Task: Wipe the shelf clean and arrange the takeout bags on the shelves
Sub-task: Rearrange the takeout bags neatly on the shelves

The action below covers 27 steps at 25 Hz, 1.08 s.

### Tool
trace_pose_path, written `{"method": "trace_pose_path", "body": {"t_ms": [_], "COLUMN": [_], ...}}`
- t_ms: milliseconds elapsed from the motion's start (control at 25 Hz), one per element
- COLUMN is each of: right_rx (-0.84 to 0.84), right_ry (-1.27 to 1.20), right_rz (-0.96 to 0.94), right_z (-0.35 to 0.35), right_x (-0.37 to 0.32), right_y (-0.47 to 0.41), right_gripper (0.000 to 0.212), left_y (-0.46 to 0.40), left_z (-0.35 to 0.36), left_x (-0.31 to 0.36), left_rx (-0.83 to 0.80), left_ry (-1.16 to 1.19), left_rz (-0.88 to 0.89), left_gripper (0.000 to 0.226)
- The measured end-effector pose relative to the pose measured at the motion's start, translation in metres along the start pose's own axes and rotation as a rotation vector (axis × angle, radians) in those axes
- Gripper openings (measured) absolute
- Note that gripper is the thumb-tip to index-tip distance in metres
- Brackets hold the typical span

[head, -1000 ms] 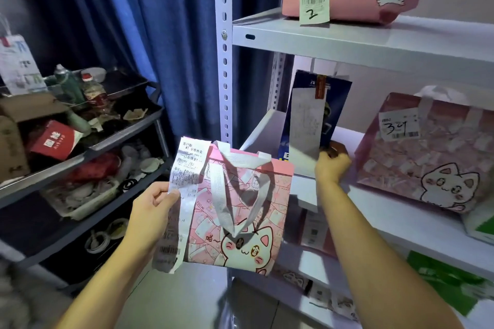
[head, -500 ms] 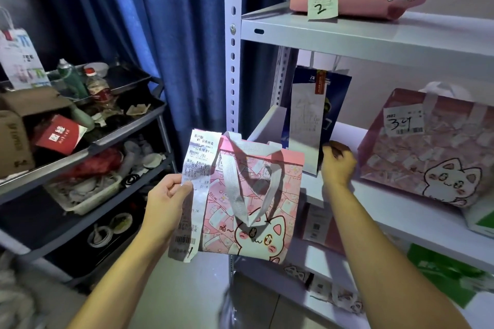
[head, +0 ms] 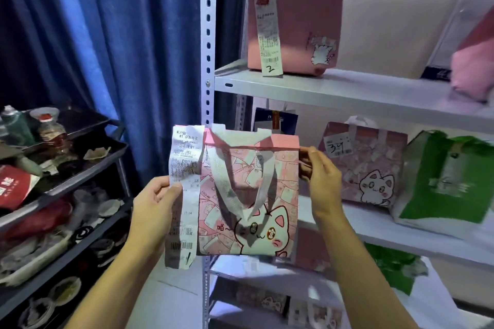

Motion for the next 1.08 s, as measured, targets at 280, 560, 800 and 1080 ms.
{"method": "trace_pose_path", "body": {"t_ms": [280,560,800,1080], "right_rx": [0.011,0.042,0.102,0.074], "right_ry": [-0.034,0.058,0.276,0.349], "right_rz": [-0.147,-0.204,-0.269,-0.168], "right_z": [0.006,0.024,0.033,0.063], "right_x": [-0.091,-0.149,-0.153,-0.122], "right_y": [-0.008,-0.096,-0.189,-0.268], "right_gripper": [0.023,0.014,0.004,0.042], "left_y": [-0.016,-0.024,-0.035,-0.043], "left_z": [0.021,0.056,0.083,0.095], "left_x": [0.062,0.108,0.127,0.136], "left_rx": [-0.031,-0.023,0.048,0.109], "left_ry": [0.138,0.145,0.132,0.096], "left_rz": [0.069,0.143,0.192,0.223], "left_gripper": [0.012,0.011,0.012,0.011]}}
Point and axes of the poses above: each hand's wrist, its own y-axis away from the middle knuckle, its own z-axis out of the palm, x = y × z, the point moved 2 cm from there along -y, towards the middle knuckle, and after that the axes turned 14 degrees about x, right-handed, at the moved point
